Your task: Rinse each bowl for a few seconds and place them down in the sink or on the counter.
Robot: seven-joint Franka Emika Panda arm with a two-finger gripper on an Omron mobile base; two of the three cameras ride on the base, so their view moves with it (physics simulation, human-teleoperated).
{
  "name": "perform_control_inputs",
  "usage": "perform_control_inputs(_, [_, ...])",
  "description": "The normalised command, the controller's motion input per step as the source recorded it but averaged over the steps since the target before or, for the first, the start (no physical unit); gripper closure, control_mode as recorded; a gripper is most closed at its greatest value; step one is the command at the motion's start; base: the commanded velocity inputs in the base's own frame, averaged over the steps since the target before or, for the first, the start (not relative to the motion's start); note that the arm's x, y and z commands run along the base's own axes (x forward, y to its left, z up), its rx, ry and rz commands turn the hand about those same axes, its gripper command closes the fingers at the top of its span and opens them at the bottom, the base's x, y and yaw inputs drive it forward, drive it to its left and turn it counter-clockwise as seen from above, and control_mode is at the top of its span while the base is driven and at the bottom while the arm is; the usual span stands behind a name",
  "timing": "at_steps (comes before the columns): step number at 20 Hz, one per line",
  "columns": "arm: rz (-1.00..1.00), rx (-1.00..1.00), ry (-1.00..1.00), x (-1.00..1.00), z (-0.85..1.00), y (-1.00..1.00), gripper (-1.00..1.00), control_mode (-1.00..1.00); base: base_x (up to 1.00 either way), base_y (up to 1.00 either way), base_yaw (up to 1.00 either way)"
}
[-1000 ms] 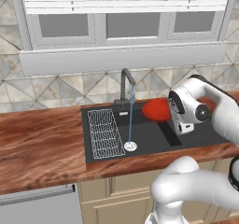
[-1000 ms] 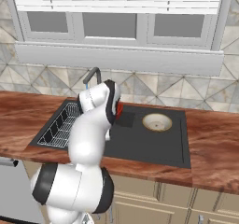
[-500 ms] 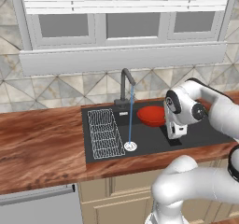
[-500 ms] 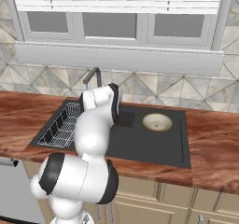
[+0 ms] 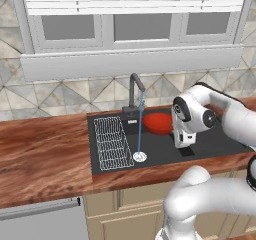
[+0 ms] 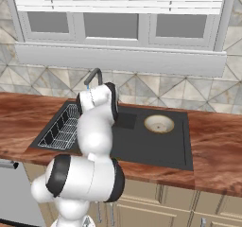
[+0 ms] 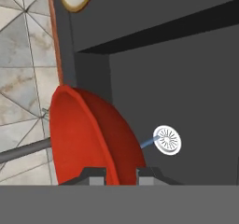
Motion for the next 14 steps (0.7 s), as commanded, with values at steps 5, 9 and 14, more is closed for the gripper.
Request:
perform_control_inputs(5, [0.00, -0.18, 0.04, 0.15, 0.20, 0.37, 1.00, -1.00, 0.00, 0.00, 0.00])
perform_control_inputs(9, [0.00, -0.11, 0.07, 0.19, 0.05, 0.18, 1.00, -1.00, 0.00, 0.00, 0.00])
perform_control_inputs(14, [0.00, -0.03, 0.09, 0.22, 0.00, 0.06, 1.00, -1.00, 0.00, 0.00, 0.00])
